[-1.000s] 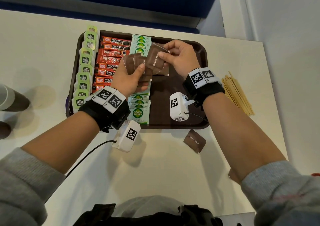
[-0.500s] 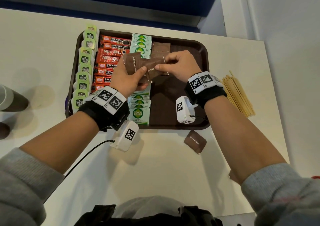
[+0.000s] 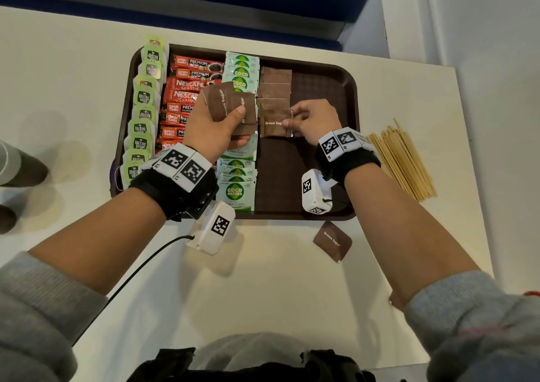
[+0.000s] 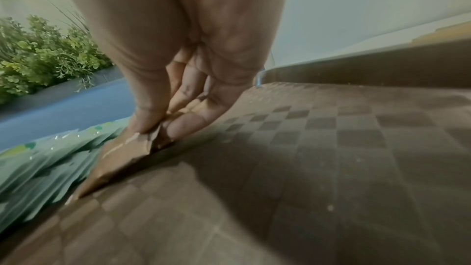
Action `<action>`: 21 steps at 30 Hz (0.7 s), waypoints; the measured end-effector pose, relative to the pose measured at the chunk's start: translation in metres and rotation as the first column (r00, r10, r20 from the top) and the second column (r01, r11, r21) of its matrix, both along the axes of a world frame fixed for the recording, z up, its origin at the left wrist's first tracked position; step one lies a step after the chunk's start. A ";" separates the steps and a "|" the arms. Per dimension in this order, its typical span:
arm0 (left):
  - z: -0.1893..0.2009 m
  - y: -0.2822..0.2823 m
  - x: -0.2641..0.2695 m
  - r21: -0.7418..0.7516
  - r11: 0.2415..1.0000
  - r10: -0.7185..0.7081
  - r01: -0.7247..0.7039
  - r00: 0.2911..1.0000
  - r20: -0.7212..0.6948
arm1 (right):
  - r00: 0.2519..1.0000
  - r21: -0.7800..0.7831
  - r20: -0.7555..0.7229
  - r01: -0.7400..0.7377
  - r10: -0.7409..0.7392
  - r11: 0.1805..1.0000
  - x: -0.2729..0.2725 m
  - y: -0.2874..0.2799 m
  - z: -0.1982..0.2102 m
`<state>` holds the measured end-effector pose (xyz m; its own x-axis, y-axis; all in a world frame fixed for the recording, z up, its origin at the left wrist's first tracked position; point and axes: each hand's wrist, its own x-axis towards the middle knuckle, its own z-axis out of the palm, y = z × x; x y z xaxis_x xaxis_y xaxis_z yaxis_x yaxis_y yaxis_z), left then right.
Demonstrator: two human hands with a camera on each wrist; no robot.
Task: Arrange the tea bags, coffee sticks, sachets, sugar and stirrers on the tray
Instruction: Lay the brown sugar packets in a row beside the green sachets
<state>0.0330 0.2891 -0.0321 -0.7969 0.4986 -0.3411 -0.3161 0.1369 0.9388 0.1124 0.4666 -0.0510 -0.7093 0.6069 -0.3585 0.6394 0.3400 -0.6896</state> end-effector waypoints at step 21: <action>-0.004 0.001 0.000 -0.033 0.999 0.016 -0.015 0.999 0.044 | 0.991 0.056 -0.006 0.134 -0.133 0.989 -0.010 -0.002 -0.008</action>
